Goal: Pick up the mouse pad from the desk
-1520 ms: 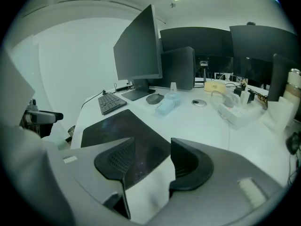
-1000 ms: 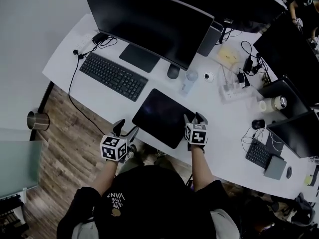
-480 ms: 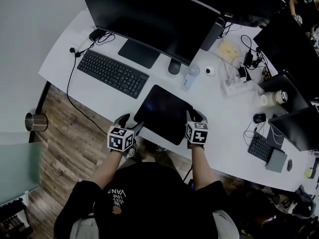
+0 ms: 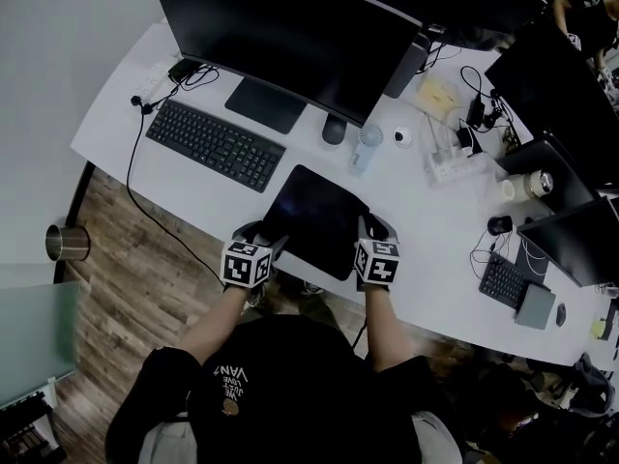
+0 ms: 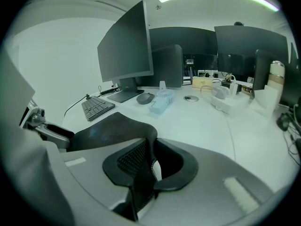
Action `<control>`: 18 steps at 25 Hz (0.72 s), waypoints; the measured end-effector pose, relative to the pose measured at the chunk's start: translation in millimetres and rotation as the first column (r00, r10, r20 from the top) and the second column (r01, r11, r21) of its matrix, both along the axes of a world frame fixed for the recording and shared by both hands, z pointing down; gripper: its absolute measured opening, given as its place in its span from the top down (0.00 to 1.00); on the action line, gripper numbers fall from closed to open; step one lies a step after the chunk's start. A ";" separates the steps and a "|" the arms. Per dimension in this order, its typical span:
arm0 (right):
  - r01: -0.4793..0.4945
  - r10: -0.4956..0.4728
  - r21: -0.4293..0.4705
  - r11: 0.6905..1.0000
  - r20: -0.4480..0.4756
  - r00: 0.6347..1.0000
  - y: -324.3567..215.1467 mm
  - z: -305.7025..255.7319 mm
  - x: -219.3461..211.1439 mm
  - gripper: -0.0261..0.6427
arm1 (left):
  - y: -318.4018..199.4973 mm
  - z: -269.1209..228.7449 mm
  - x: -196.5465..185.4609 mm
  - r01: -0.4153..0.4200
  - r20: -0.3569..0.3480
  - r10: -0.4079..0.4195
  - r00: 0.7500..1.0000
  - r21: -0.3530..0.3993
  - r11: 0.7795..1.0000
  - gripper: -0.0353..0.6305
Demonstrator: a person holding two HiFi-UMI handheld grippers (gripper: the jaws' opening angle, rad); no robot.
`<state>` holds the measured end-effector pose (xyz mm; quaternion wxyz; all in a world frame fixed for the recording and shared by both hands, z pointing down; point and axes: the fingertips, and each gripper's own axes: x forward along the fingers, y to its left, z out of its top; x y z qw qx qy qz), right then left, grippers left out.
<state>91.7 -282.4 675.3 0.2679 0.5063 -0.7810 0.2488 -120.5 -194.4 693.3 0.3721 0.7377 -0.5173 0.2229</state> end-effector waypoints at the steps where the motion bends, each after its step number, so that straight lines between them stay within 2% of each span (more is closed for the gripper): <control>1: -0.001 0.001 0.002 1.000 0.001 1.000 1.3 -0.9 -0.6 0.86 | -0.2 -0.7 1.3 0.009 -0.017 -0.009 1.000 -0.005 1.000 0.51; 5: -0.005 0.005 0.008 1.000 0.003 1.000 3.9 -5.5 -2.6 0.86 | -3.9 -2.0 7.3 0.025 -0.053 -0.025 0.998 -0.015 1.000 0.53; 8: -0.005 0.005 0.016 1.000 0.003 1.000 5.8 -9.7 -2.9 0.86 | -5.2 -3.7 6.4 0.059 -0.091 -0.060 0.994 -0.020 0.998 0.66; 13: -0.010 0.010 0.023 1.000 -0.003 1.000 13.1 -14.3 0.0 0.87 | -7.1 -10.6 4.7 0.097 -0.177 -0.097 0.979 -0.012 0.995 0.78; 18: -0.029 0.030 0.033 0.999 -0.011 0.999 23.1 -22.3 2.9 0.88 | -7.5 -23.8 6.3 0.090 -0.218 -0.080 0.973 0.036 0.995 0.83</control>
